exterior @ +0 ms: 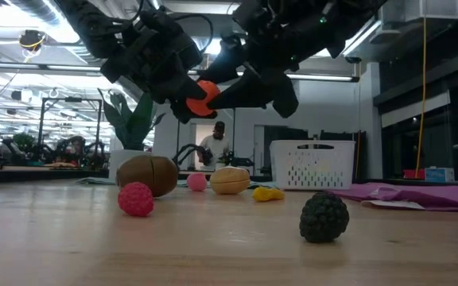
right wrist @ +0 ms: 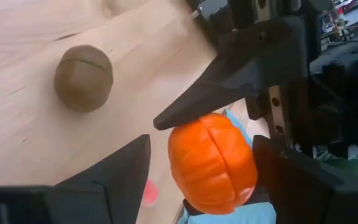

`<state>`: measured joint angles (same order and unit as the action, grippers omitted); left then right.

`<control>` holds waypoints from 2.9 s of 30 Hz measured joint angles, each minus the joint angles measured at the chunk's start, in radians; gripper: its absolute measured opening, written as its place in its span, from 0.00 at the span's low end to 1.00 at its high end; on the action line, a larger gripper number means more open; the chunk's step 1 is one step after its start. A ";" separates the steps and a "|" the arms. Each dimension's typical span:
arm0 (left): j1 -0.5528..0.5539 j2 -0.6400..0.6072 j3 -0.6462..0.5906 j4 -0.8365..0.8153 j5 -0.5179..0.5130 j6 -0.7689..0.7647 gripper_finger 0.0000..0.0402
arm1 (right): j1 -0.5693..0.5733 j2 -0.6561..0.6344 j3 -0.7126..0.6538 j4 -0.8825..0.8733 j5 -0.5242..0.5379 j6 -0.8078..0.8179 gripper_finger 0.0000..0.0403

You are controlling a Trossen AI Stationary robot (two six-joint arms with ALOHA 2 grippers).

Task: Pick and placing Produce into tupperware
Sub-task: Put the orange pumpkin into the white container

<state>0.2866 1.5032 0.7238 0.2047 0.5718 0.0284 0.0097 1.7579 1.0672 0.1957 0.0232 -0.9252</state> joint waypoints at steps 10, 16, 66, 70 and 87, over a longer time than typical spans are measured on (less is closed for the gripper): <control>0.000 0.000 0.000 -0.004 0.000 0.000 0.59 | 0.000 0.019 0.000 0.025 -0.021 -0.020 0.70; 0.000 0.000 0.000 -0.004 0.001 0.000 0.59 | 0.000 0.019 0.000 0.033 -0.025 -0.023 0.62; -0.003 -0.274 0.000 -0.215 -0.095 0.166 0.65 | 0.000 -0.013 -0.003 0.016 0.130 0.160 0.42; -0.003 -0.274 -0.004 -0.214 -0.165 0.167 0.65 | -0.012 -0.013 -0.003 0.018 0.130 0.217 0.42; 0.072 -0.493 -0.243 0.002 -0.177 0.162 0.65 | -0.127 -0.243 -0.127 -0.058 0.169 0.438 0.42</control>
<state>0.3588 1.0102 0.4806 0.2066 0.3948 0.1900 -0.1168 1.5146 0.9405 0.1374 0.1925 -0.4869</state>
